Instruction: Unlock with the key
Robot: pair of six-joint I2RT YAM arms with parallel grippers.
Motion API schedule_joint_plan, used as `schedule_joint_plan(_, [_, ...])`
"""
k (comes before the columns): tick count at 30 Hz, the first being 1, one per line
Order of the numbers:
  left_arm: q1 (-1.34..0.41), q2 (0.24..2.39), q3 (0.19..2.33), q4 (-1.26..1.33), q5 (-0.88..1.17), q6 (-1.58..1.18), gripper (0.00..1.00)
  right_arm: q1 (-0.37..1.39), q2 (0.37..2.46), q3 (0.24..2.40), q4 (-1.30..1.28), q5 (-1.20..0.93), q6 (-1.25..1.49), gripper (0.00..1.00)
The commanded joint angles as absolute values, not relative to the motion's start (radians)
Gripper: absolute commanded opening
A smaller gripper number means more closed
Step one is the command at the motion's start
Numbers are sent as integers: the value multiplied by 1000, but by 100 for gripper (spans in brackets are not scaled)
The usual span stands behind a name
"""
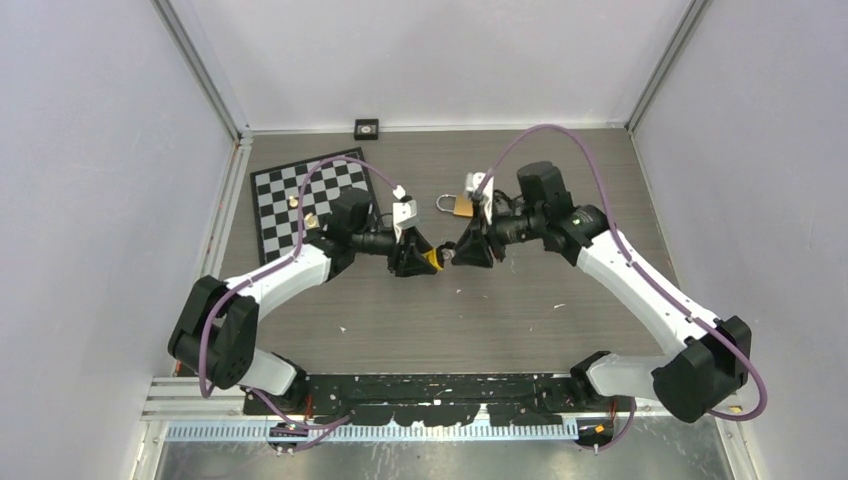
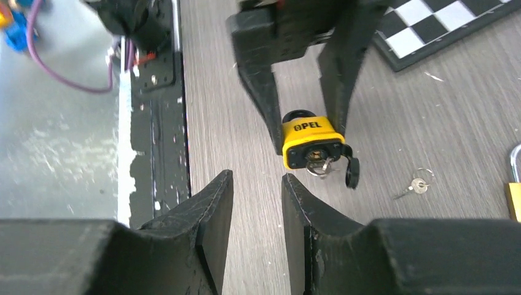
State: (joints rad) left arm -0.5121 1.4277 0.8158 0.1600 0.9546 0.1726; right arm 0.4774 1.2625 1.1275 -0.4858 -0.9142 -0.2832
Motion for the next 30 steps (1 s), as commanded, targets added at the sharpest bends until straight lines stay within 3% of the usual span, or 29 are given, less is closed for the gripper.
schedule_joint_plan(1, [-509,1446,903,39,1199,134,0,586,1214,1128,-650,-773,-545,40])
schedule_joint_plan(14, [-509,1444,938,-72,1292,159,0,753,1228,1149,-687,-563,-675,38])
schedule_joint_plan(30, [-510,1461,964,-184,1292,242,0,814,1297,1143,-636,-516,-653,31])
